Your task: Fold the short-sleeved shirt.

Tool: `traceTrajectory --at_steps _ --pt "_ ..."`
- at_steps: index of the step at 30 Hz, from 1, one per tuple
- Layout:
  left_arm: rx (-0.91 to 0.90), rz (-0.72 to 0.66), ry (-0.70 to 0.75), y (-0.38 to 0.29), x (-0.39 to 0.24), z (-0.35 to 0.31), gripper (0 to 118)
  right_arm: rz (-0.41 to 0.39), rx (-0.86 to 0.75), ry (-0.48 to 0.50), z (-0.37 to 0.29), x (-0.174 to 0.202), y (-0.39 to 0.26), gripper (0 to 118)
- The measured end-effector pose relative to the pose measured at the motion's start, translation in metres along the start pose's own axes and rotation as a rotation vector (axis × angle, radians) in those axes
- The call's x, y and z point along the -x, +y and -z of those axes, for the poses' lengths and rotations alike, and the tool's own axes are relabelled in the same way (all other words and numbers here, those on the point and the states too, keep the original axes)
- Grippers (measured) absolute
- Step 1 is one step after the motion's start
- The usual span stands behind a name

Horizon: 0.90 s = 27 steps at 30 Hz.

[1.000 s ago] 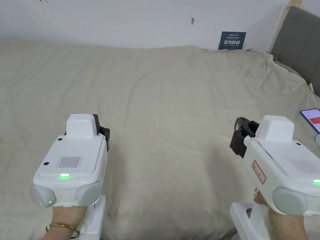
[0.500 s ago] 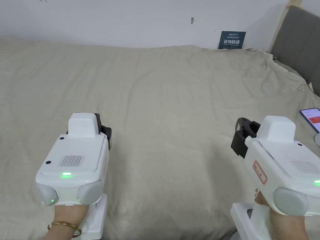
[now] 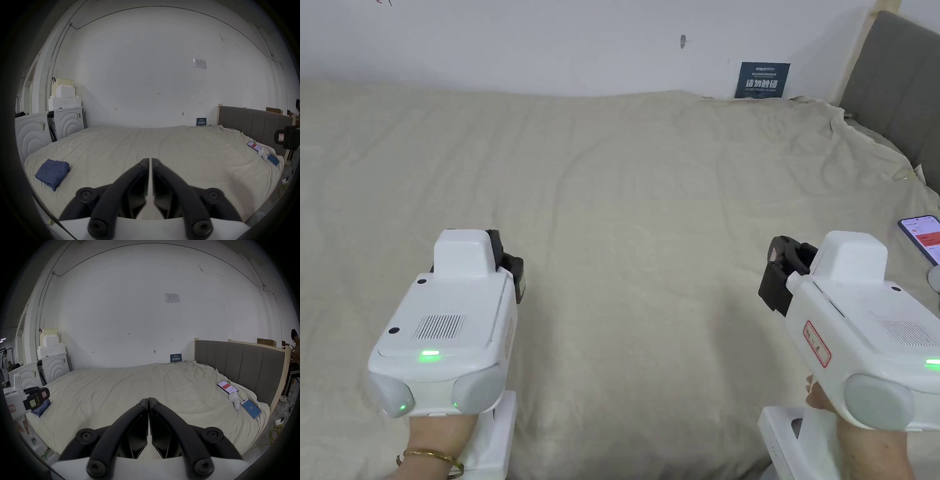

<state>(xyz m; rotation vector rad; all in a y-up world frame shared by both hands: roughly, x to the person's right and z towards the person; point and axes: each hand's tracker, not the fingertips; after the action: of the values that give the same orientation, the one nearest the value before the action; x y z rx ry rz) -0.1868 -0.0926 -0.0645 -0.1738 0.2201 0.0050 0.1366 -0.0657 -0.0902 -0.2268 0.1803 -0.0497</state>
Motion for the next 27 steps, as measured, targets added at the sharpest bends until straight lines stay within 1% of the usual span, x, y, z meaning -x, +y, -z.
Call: traceTrajectory --at_steps 1,2,3,4,5,6,7,8,10,12,14,16,18,20,24,26,27 --pt "0.001 -0.011 0.004 0.0 0.001 0.0 13 0.007 0.009 -0.003 0.0 0.0 0.001 6" --pt "0.004 -0.018 0.003 0.001 0.001 0.0 36 0.013 0.012 -0.011 0.001 -0.001 0.002 31" --pt "0.012 -0.025 0.003 0.002 0.002 0.0 64 0.023 0.028 -0.011 0.002 -0.002 0.004 61" --pt "0.018 -0.034 0.003 0.003 0.003 0.001 89 0.038 0.05 -0.005 0.003 -0.003 0.005 91" --pt "0.021 -0.047 0.005 0.003 0.004 0.001 118 0.064 0.085 0.005 0.004 -0.004 0.007 117" --pt "-0.001 -0.052 0.038 0.003 0.006 -0.005 118 0.075 0.058 0.017 0.001 -0.007 0.009 116" --pt "0.008 -0.064 0.016 0.005 0.003 -0.008 118 0.113 0.082 0.049 -0.005 -0.009 0.011 116" --pt "0.017 -0.081 0.024 0.007 0.002 -0.009 118 0.15 0.116 0.064 -0.006 -0.01 0.013 117" --pt "0.077 -0.084 0.028 0.004 0.002 -0.009 118 0.208 0.26 0.073 -0.003 -0.013 0.019 117" --pt "0.147 -0.102 0.039 -0.001 0.0 -0.011 118 0.286 0.385 0.035 0.002 -0.014 0.022 117" --pt "0.197 -0.115 0.022 -0.015 0.001 -0.013 118 0.311 0.485 -0.007 0.0 -0.014 0.02 117" --pt "0.244 -0.096 0.024 -0.032 -0.002 -0.018 118 0.303 0.566 -0.06 0.002 -0.008 0.022 117" --pt "0.304 -0.044 0.031 -0.055 -0.002 -0.021 118 0.271 0.627 -0.117 -0.002 -0.002 0.017 117" --pt "0.353 -0.007 0.034 -0.072 -0.003 -0.024 118 0.241 0.653 -0.112 -0.003 0.003 0.014 117" --pt "0.37 -0.009 0.042 -0.096 0.002 -0.031 118 0.259 0.629 -0.081 -0.016 0.004 -0.003 117" --pt "0.365 0.012 0.071 -0.108 0.005 -0.035 118 0.254 0.616 -0.084 -0.019 0.006 -0.01 117" --pt "0.374 0.02 0.083 -0.115 0.004 -0.038 118 0.212 0.632 -0.105 -0.018 0.008 -0.011 117"
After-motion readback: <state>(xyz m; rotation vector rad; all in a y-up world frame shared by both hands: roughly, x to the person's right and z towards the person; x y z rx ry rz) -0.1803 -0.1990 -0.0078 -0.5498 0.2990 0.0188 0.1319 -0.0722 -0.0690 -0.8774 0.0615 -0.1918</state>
